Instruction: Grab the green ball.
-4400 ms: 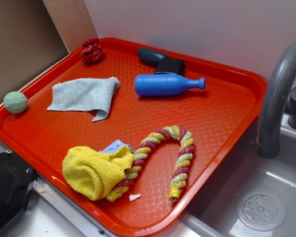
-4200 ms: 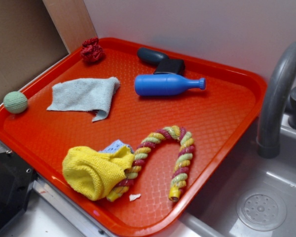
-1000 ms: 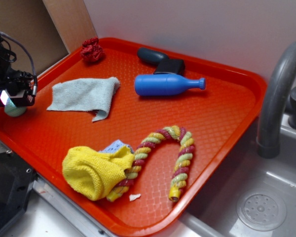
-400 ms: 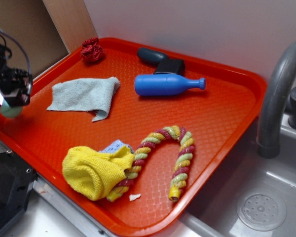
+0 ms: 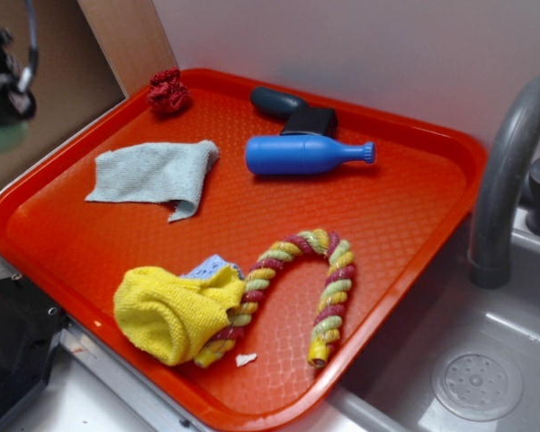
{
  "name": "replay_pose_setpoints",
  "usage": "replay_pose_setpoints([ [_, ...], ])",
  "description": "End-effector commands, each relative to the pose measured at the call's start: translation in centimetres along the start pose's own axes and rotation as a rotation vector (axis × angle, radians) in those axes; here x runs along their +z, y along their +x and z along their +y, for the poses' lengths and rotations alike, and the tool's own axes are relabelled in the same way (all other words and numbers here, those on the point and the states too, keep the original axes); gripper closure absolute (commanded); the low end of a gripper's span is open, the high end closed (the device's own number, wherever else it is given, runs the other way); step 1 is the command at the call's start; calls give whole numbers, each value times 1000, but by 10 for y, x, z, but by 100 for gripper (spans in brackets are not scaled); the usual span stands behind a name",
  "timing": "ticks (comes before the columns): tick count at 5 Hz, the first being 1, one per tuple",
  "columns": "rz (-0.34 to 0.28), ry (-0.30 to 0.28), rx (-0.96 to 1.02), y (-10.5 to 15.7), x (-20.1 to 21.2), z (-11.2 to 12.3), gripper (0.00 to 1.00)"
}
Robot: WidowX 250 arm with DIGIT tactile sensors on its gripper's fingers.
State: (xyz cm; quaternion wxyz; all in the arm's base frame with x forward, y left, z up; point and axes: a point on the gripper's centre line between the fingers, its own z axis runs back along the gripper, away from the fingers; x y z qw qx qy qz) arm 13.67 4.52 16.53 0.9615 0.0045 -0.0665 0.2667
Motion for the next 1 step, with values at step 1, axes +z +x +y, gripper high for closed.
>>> replay_pose_setpoints([
  [1,-53,14,-32,4,71,-2,100],
])
